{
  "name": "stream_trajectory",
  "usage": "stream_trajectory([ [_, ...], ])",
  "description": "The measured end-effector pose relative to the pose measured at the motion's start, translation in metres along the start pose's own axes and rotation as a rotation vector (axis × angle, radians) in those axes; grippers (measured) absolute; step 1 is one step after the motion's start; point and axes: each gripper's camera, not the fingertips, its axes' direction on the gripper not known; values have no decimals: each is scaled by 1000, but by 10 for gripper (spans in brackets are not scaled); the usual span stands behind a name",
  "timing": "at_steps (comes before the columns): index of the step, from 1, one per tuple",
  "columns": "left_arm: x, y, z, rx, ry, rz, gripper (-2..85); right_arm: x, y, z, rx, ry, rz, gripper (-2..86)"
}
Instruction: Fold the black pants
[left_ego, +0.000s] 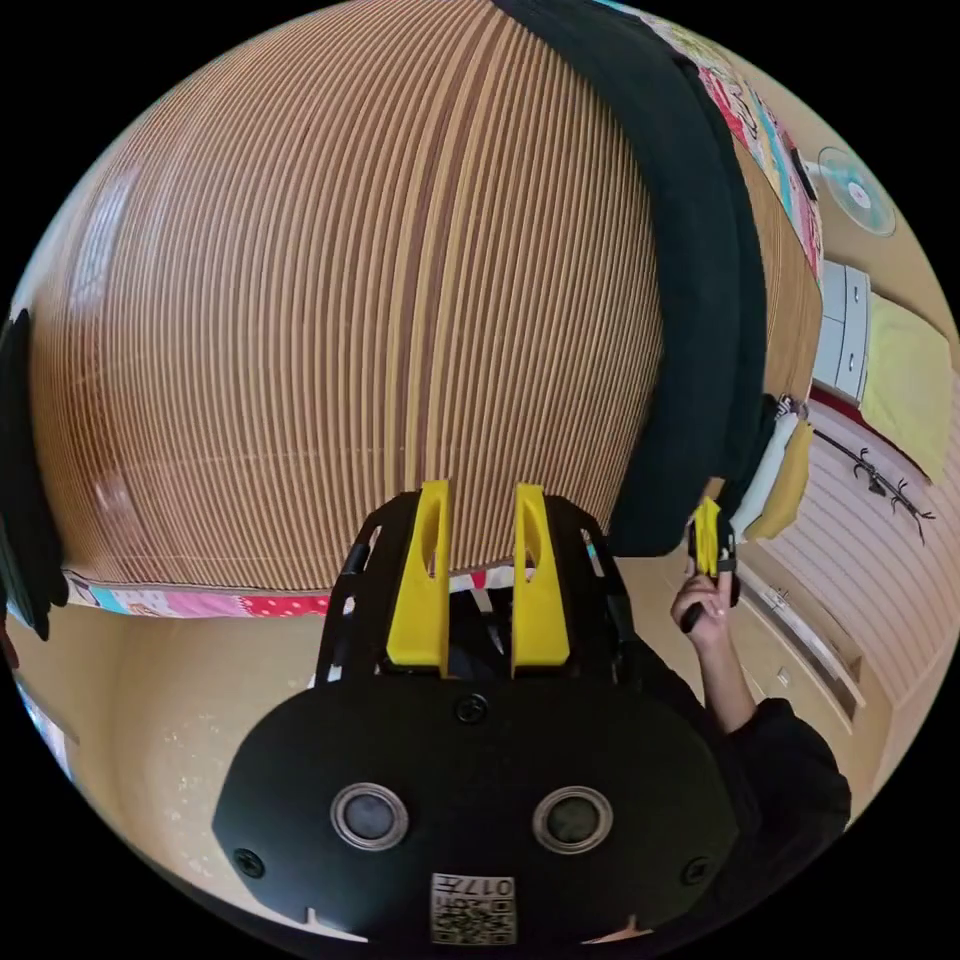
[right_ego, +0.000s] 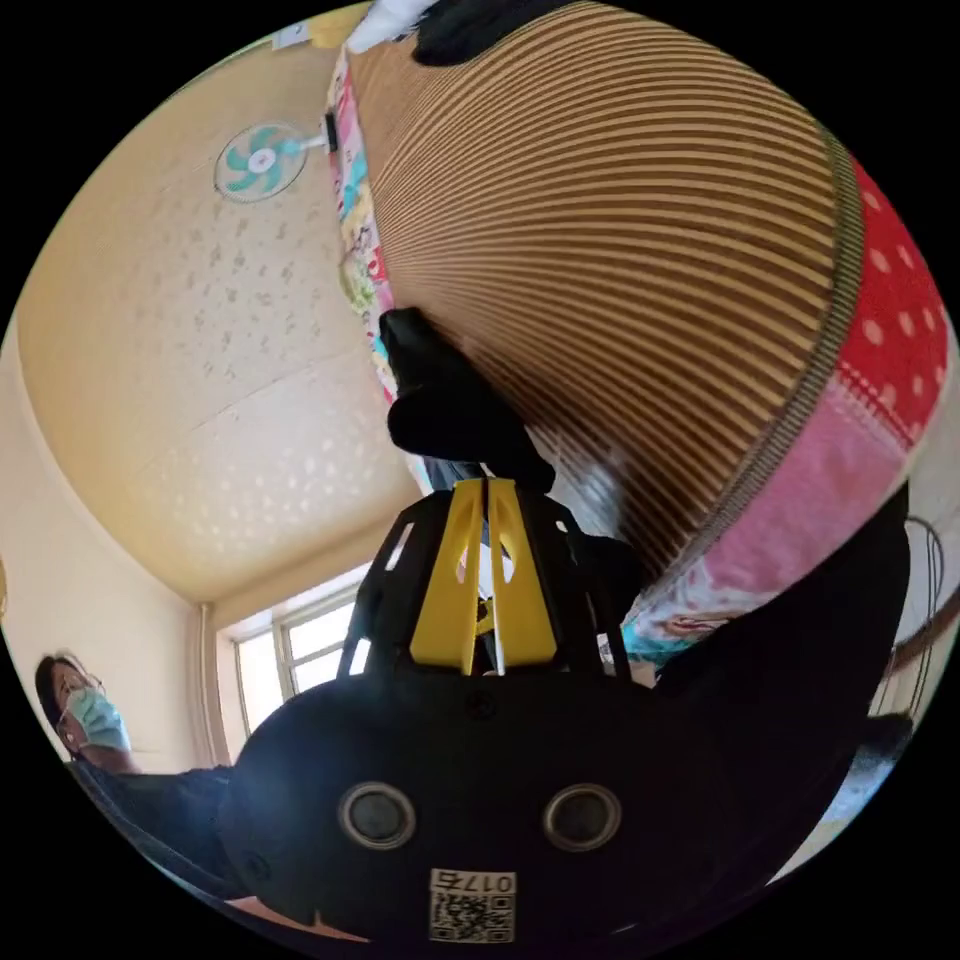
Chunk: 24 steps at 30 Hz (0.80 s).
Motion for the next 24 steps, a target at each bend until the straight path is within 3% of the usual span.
stream_trajectory([
  [1,-3,1,6,-1,45,-19,101,15,-1,-20,57,127,102,10],
  [3,-11,6,25,20,199,-95,105,18,-5,-35,52,289,86,8],
  [6,-8,6,45,31,256,-158,107,-9,-9,-29,-86,506,-129,9],
  [8,0,1,57,1,256,-164,108,-44,-2,-12,-184,636,-398,18],
  [11,24,-14,76,-44,223,-112,113,-74,-3,8,-233,757,-568,53],
  [13,41,-24,91,-96,190,-73,114,-88,-11,18,-253,770,-618,74],
  [16,58,-38,120,-219,-8,-44,127,-113,-29,28,-212,780,-651,86],
  [19,68,-43,143,-235,-2,-4,134,-131,-50,46,-167,818,-694,93],
  [22,66,-44,159,-216,29,-61,131,-124,-69,80,-297,837,-705,102],
  [24,62,-48,166,-224,-55,-67,101,-110,-70,100,-422,888,-711,94],
])
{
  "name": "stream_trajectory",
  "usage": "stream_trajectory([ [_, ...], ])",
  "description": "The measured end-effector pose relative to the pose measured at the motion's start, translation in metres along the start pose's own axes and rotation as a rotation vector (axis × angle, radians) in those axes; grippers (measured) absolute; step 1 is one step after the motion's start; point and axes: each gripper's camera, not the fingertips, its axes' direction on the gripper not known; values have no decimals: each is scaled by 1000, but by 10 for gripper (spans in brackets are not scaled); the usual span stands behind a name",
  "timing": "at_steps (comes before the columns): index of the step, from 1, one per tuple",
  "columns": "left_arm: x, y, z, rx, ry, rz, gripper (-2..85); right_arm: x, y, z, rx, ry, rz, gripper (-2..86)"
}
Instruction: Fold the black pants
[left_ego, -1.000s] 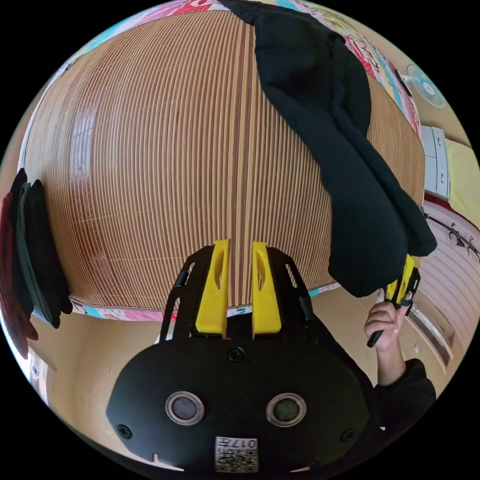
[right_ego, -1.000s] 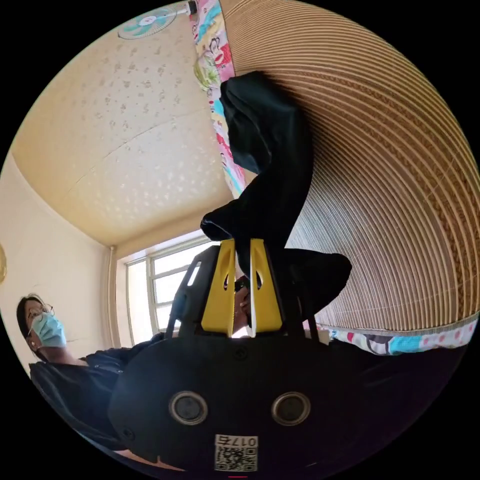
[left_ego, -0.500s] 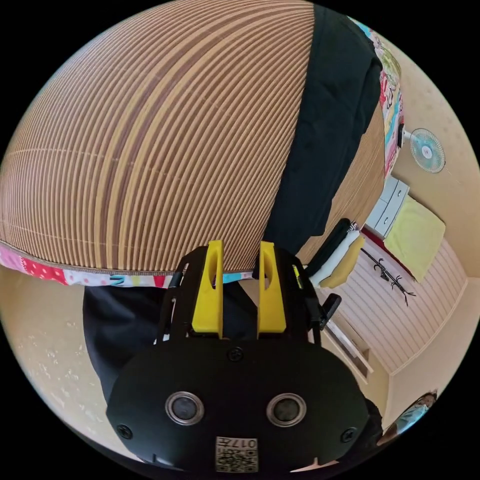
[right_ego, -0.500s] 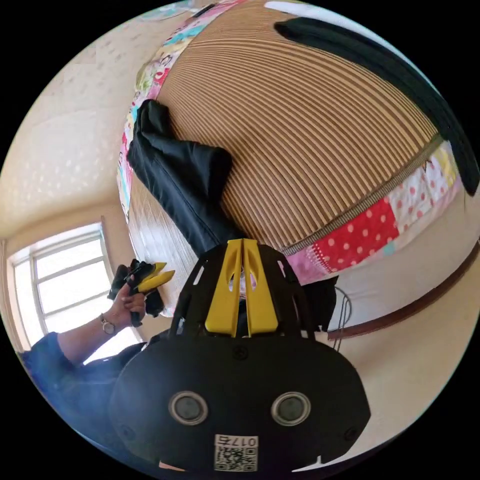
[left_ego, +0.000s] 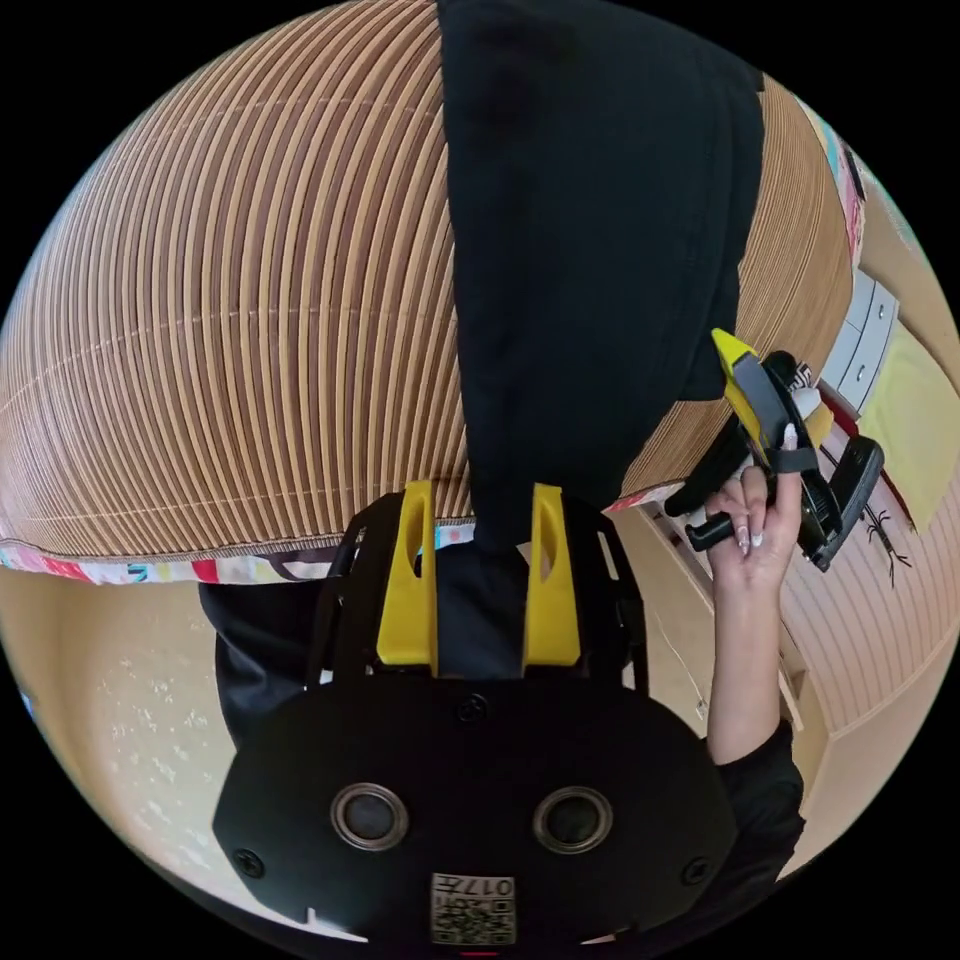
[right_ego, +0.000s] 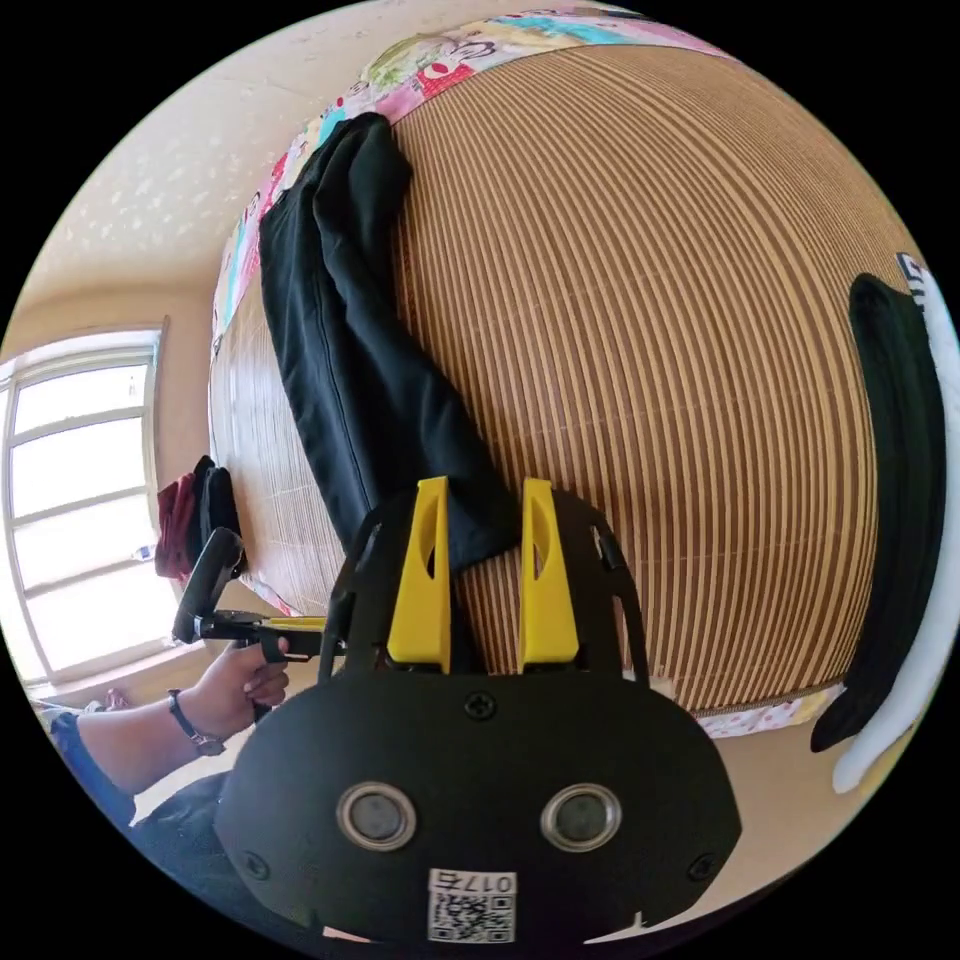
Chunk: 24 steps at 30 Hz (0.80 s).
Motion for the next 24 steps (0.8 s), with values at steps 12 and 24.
stream_trajectory([
  [12,-68,31,14,112,573,306,-1,54,103,-75,299,-694,-82,33],
  [24,-140,82,61,234,86,-320,65,81,154,-48,115,-1,162,27],
])
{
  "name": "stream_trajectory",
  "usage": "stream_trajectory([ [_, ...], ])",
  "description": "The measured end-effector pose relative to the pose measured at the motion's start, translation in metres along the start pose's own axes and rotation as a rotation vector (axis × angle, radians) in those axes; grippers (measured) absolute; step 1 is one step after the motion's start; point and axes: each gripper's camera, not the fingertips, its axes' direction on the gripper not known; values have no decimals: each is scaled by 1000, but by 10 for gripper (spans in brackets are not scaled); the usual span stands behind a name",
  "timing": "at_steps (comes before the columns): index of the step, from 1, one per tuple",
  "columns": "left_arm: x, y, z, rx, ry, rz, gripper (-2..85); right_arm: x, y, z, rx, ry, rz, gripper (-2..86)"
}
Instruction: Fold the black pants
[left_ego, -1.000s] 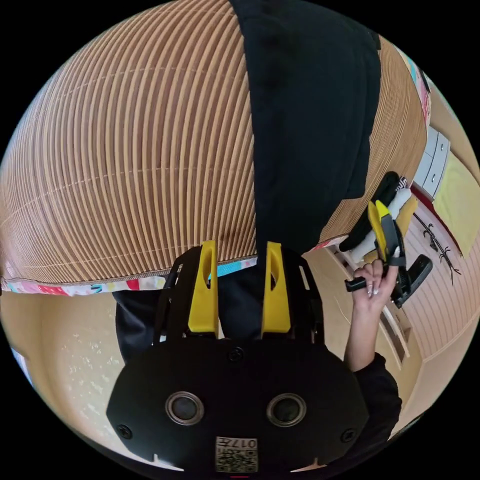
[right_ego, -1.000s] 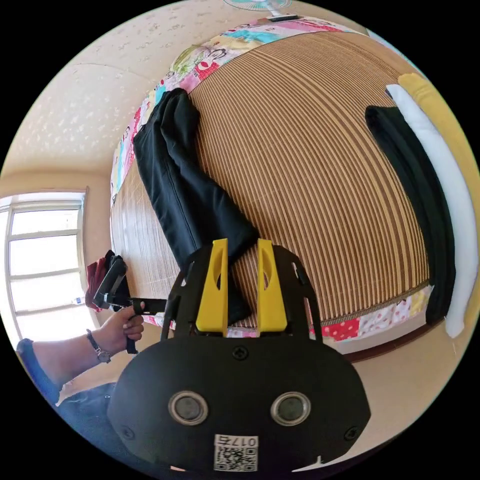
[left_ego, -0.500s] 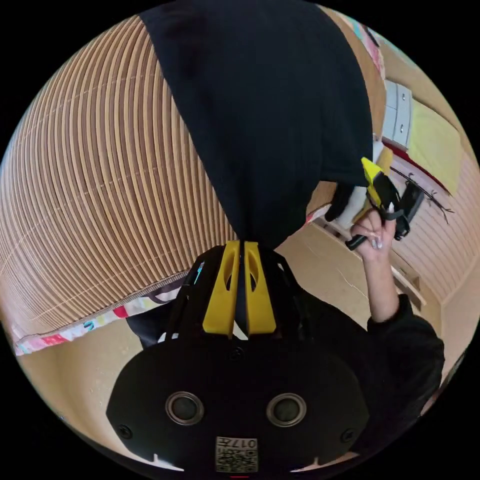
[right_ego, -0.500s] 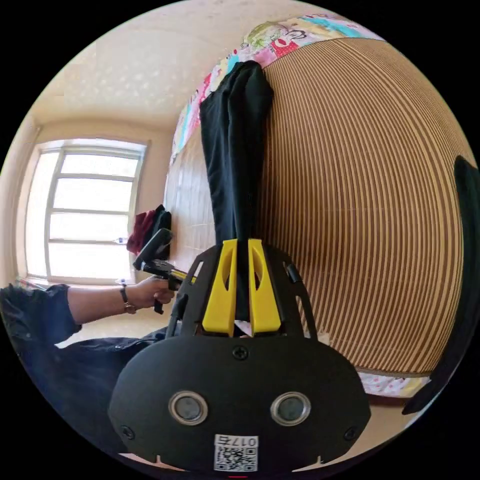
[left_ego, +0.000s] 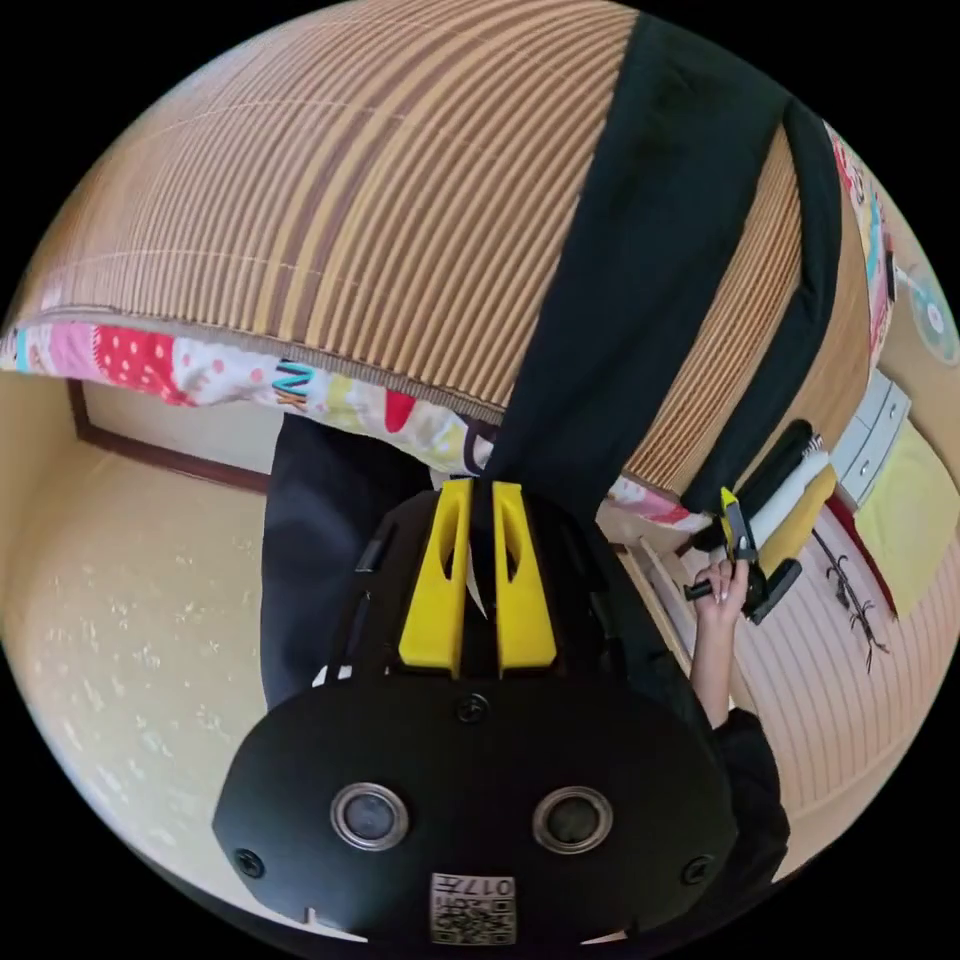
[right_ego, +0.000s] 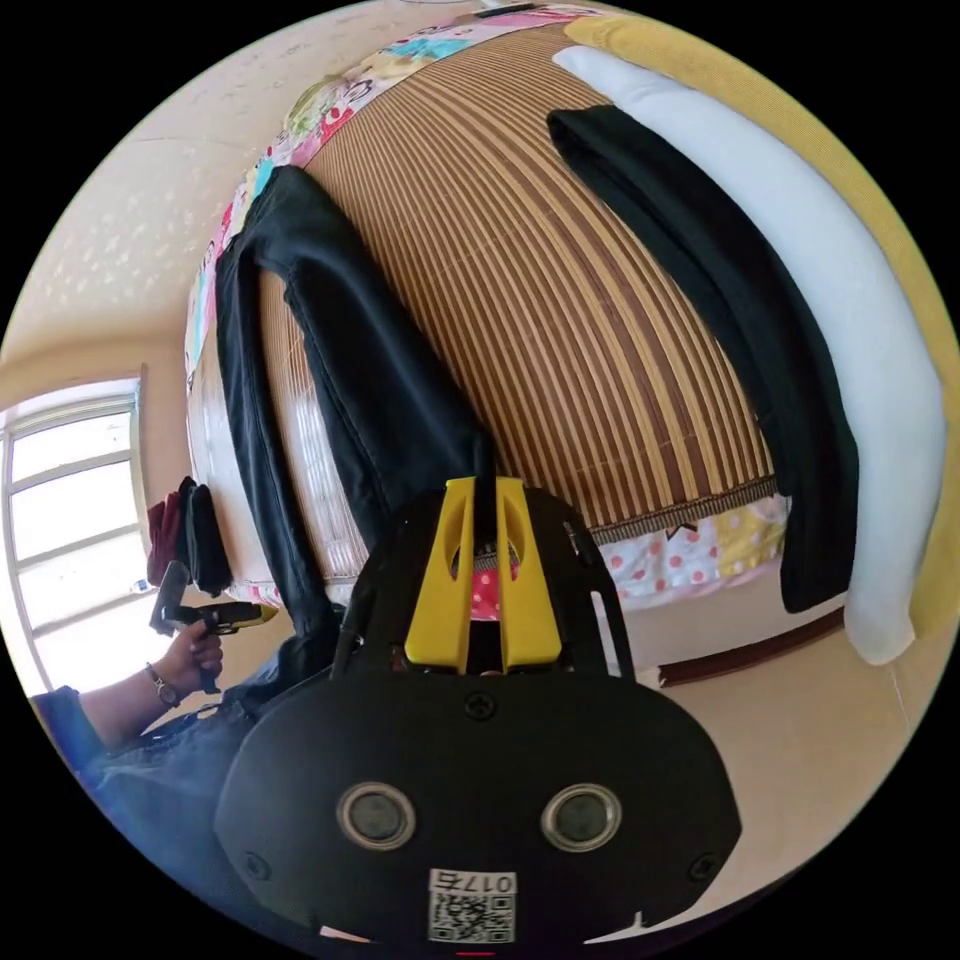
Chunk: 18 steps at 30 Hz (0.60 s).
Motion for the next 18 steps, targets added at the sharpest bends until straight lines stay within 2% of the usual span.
stream_trajectory([
  [2,-6,9,-3,88,25,-96,88,-6,16,-8,37,-46,23,24],
  [4,-1,12,0,132,102,-83,104,-19,31,-20,90,-56,6,23],
  [7,43,14,7,166,146,116,109,-60,56,-42,124,-29,-134,23],
  [10,109,24,18,124,184,387,115,-99,82,-64,151,-81,-243,22],
  [14,198,67,19,186,114,717,148,-154,108,-85,161,-26,-441,23],
  [16,222,82,23,176,110,793,161,-171,114,-88,161,-13,-528,23],
  [18,240,95,31,169,28,783,168,-183,116,-87,142,-13,-607,23],
])
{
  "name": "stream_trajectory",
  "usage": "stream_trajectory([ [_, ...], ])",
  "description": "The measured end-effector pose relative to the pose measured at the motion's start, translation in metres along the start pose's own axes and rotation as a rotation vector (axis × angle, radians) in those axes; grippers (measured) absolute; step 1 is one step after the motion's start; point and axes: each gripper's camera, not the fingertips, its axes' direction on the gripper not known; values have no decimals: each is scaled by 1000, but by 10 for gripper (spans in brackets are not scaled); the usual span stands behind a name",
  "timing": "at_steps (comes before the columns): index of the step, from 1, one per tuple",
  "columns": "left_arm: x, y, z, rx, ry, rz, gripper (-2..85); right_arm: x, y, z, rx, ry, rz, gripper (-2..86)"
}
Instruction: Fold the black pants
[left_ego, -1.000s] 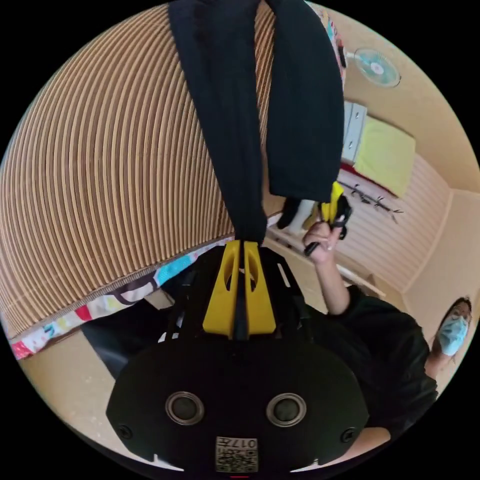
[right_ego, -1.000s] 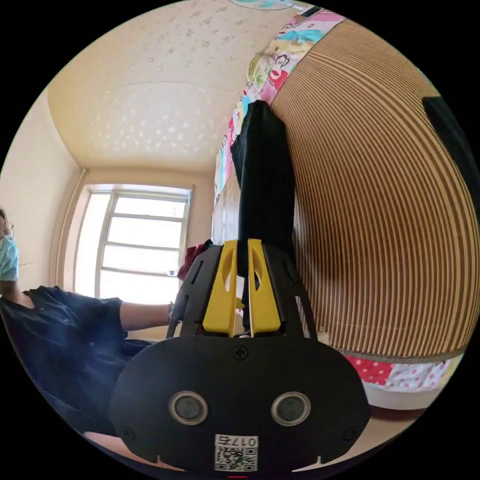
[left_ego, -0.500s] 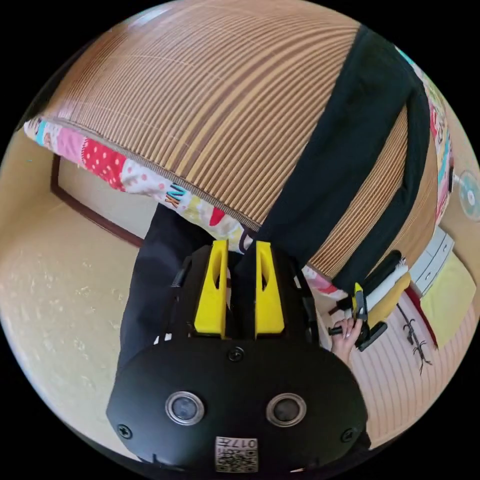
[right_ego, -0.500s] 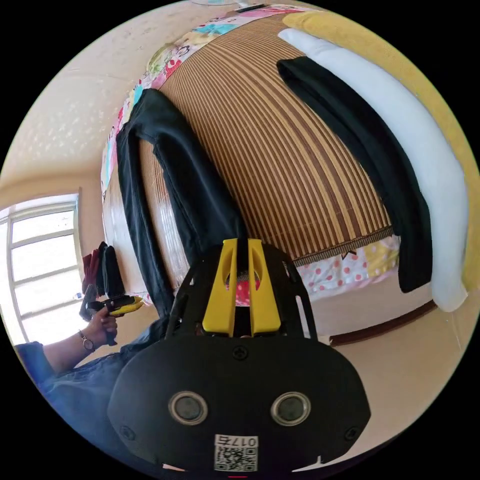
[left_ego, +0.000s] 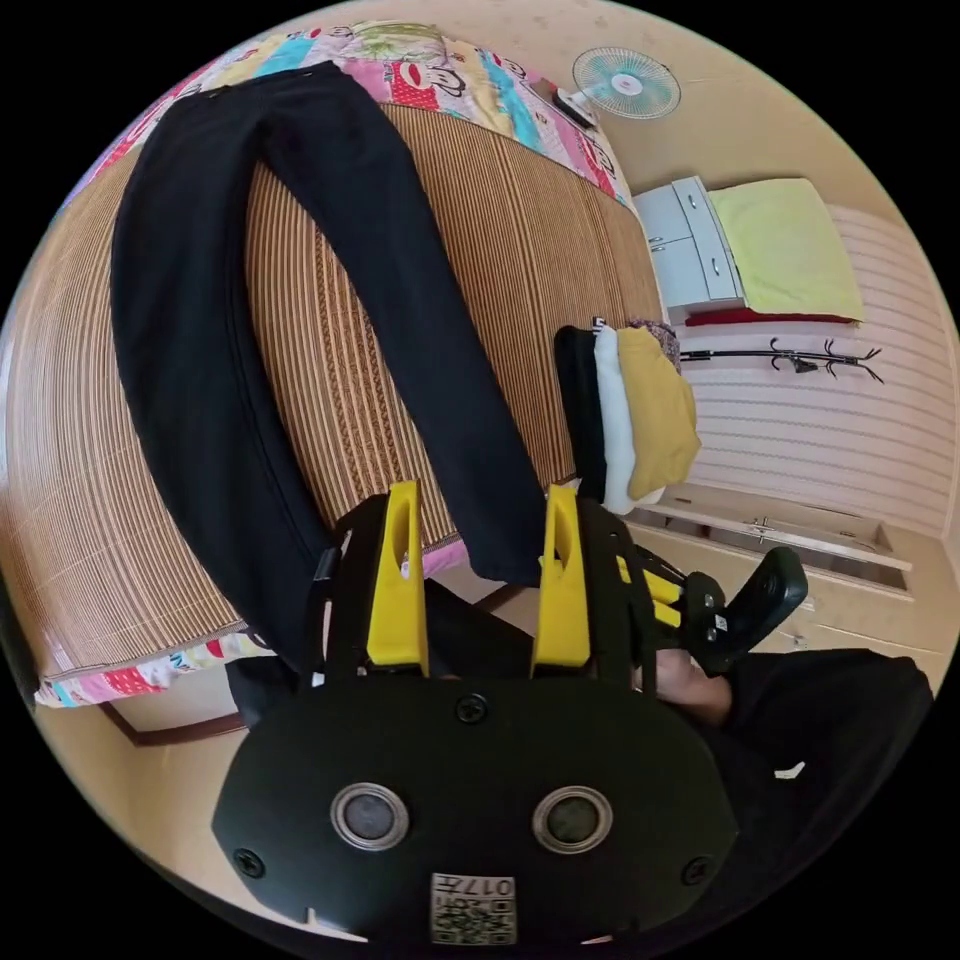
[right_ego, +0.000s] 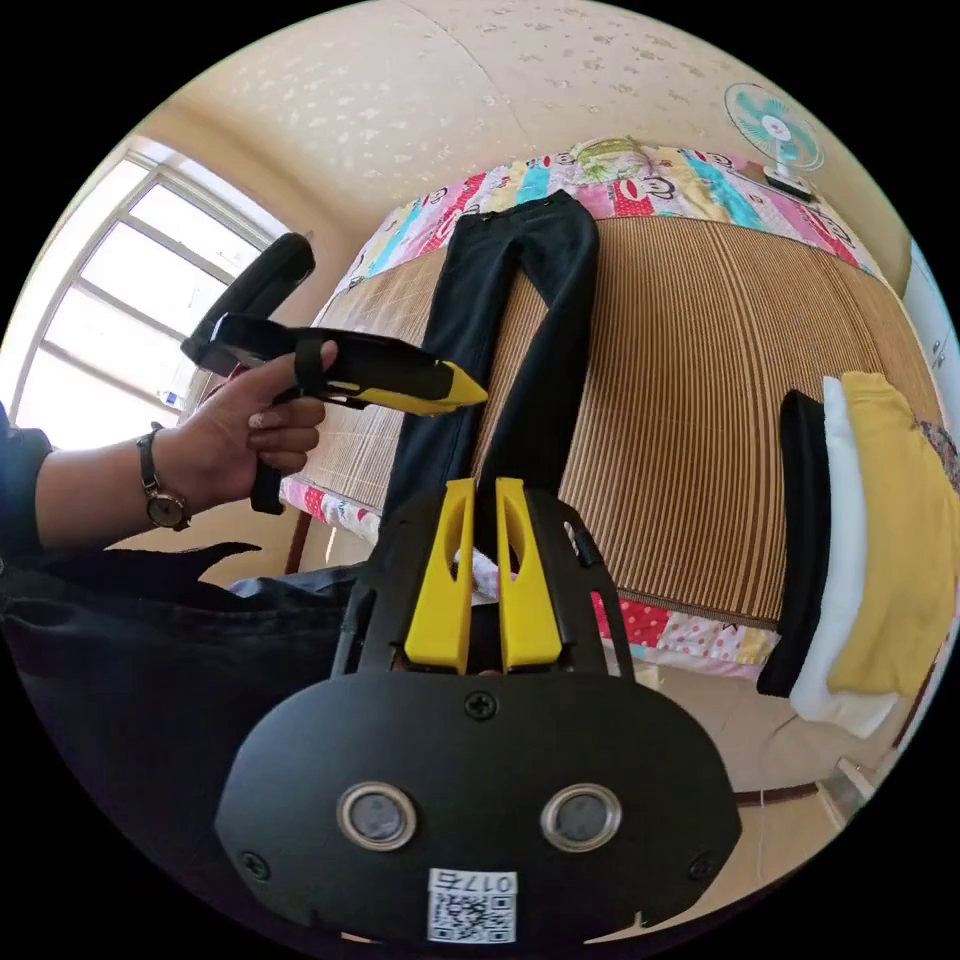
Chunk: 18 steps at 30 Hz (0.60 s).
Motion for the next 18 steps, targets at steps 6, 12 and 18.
stream_trajectory([
  [6,23,6,33,-153,-283,69,140,-13,-14,-6,1,-150,-183,25],
  [12,7,34,56,-139,-258,133,46,-4,-39,7,-132,-321,-338,33],
  [18,-60,67,73,-58,-40,41,37,19,-65,15,-389,-333,-669,62],
])
